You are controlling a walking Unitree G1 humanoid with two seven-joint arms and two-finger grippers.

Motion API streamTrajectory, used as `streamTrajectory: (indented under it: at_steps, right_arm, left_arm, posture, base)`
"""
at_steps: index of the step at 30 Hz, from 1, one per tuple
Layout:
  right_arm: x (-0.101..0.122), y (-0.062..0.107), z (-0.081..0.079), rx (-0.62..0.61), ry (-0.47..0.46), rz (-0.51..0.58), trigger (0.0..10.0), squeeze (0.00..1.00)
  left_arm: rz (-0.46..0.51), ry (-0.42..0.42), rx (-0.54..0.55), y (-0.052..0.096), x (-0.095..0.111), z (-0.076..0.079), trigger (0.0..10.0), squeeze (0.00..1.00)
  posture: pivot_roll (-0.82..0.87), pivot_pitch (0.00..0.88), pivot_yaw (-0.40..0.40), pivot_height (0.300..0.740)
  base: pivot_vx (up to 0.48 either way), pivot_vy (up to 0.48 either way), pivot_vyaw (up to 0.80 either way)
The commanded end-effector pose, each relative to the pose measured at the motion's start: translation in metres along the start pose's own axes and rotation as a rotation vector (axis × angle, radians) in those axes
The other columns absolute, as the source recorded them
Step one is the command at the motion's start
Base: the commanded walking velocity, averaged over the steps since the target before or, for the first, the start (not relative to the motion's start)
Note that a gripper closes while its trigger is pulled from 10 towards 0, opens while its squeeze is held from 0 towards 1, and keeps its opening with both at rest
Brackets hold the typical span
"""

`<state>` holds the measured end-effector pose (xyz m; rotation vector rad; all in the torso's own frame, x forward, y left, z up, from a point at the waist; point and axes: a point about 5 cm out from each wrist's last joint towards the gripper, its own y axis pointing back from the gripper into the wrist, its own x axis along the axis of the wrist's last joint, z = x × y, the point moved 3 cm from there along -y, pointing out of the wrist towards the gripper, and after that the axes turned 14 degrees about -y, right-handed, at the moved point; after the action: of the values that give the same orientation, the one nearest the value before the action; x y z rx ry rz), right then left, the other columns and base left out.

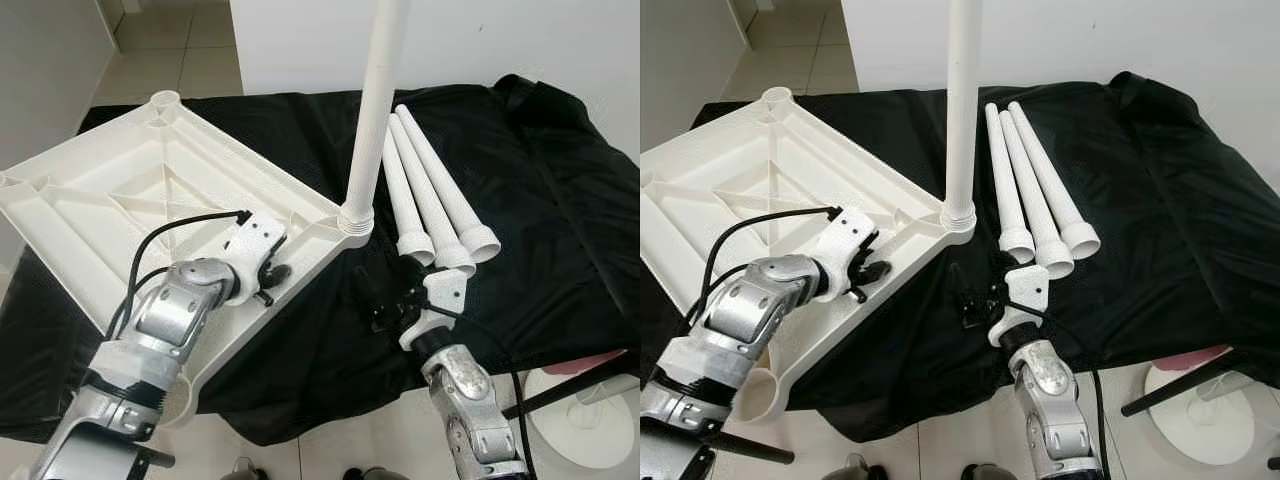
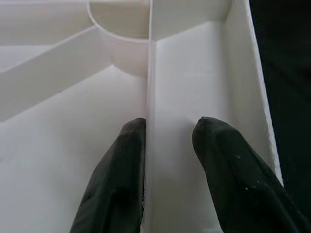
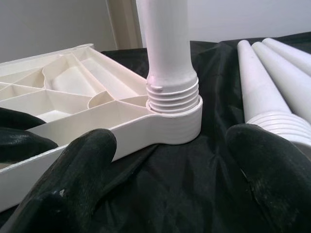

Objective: Building children table

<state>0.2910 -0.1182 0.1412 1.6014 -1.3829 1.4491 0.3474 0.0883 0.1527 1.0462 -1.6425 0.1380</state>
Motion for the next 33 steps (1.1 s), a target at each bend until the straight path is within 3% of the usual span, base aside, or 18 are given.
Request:
streamTrajectory:
  at_steps: [1,5,14,20,23,24,27,33]
  right_arm:
    - [-0.003,0.000,0.006,-0.026,0.004,-0.006,10.0,0.00]
    - [-0.002,0.000,0.007,-0.032,0.005,-0.001,10.0,0.00]
    - [-0.001,-0.002,0.007,-0.038,0.009,0.002,10.0,0.00]
    - [-0.001,-0.004,0.009,-0.044,0.016,0.002,10.0,0.00]
    - [0.000,-0.005,0.010,-0.048,0.017,0.006,10.0,0.00]
    - [0.001,-0.007,0.011,-0.058,0.020,0.006,10.0,0.00]
    - [0.001,-0.008,0.012,-0.062,0.023,0.005,10.0,0.00]
    - [0.001,-0.009,0.015,-0.086,0.028,0.003,10.0,0.00]
  left_arm:
    - [0.116,-0.007,-0.027,0.004,0.021,0.000,10.0,0.00]
    - [0.163,-0.011,-0.045,0.008,0.028,0.000,10.0,0.00]
    - [0.279,0.039,0.074,0.016,0.042,-0.021,10.0,0.00]
    - [0.293,0.029,0.129,0.025,0.030,-0.030,10.0,0.00]
    - [0.286,-0.021,0.171,0.031,0.023,-0.034,10.0,0.00]
    - [0.254,-0.035,0.201,0.036,0.012,-0.039,10.0,0.00]
    - [0.237,-0.038,0.212,0.038,0.008,-0.042,10.0,0.00]
    - [0.217,-0.031,0.223,0.061,-0.012,-0.049,10.0,0.00]
  posture:
    - [-0.05,0.080,0.032,0.740]
    - [-0.05,0.078,0.031,0.740]
    - [-0.05,0.085,0.021,0.740]
    - [-0.05,0.089,0.012,0.740]
    - [-0.05,0.094,0.007,0.740]
    - [-0.04,0.095,0.006,0.740]
    - [-0.04,0.095,0.006,0.740]
    - [-0.03,0.101,0.004,0.740]
  base:
    - [0.000,0.000,0.00]
    - [0.000,0.000,0.00]
    - [0.000,0.000,0.00]
    - [0.000,0.000,0.00]
    - [0.000,0.000,0.00]
    - [0.000,0.000,0.00]
    - [0.000,0.000,0.00]
    - [0.000,0.000,0.00]
